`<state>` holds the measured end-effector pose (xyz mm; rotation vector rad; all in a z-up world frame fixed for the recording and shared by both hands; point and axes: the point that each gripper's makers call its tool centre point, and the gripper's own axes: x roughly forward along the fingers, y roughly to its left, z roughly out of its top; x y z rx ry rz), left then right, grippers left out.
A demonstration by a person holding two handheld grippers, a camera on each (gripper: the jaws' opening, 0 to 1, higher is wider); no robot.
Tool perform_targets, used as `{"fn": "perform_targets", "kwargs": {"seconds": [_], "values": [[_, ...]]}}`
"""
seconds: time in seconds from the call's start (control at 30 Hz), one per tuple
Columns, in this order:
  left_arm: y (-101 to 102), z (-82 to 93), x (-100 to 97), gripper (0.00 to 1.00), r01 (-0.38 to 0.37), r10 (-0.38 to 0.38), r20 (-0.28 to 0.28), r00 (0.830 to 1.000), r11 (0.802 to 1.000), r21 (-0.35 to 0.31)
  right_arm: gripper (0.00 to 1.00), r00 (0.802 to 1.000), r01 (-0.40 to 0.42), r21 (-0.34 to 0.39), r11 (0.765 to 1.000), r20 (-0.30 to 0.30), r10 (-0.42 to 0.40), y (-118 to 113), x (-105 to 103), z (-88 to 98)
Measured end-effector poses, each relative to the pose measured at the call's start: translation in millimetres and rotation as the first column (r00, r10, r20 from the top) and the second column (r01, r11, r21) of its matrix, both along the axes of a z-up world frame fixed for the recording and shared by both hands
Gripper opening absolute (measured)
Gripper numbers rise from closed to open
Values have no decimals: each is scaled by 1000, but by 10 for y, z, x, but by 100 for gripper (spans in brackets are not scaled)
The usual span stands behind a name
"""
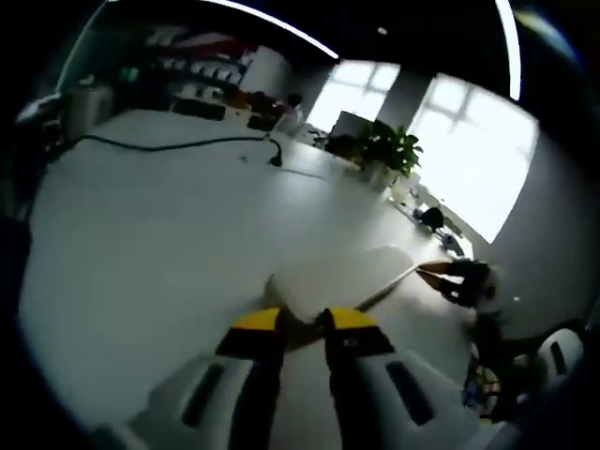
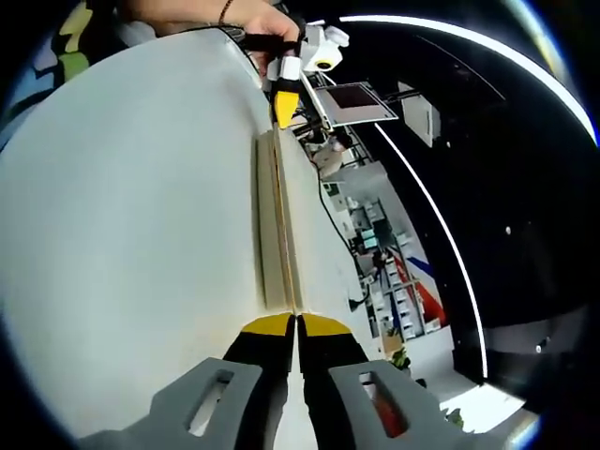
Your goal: Arrange the utensils inside the cutlery case until each visible utensil rests in its matching compartment.
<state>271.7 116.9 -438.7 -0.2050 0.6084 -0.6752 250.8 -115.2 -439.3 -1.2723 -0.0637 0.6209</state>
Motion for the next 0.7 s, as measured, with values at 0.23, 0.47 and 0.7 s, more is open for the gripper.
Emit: {"fn": "perform_targets", "kwargs": {"seconds": [0.23, 0.47, 0.7], "values": [[-15, 43, 28, 9, -2, 2, 8, 1000, 999, -35, 1, 1000, 8, 5, 1000, 0, -8, -21, 19, -2], [5, 48, 28, 9, 0, 0, 11, 1000, 1000, -27, 1, 1000, -1, -3, 1000, 3, 1, 3, 4, -5], [25, 57, 48, 9, -5, 6, 18, 1000, 1000, -30, 1, 1000, -9, -4, 1000, 9, 9, 23, -16, 13]]}}
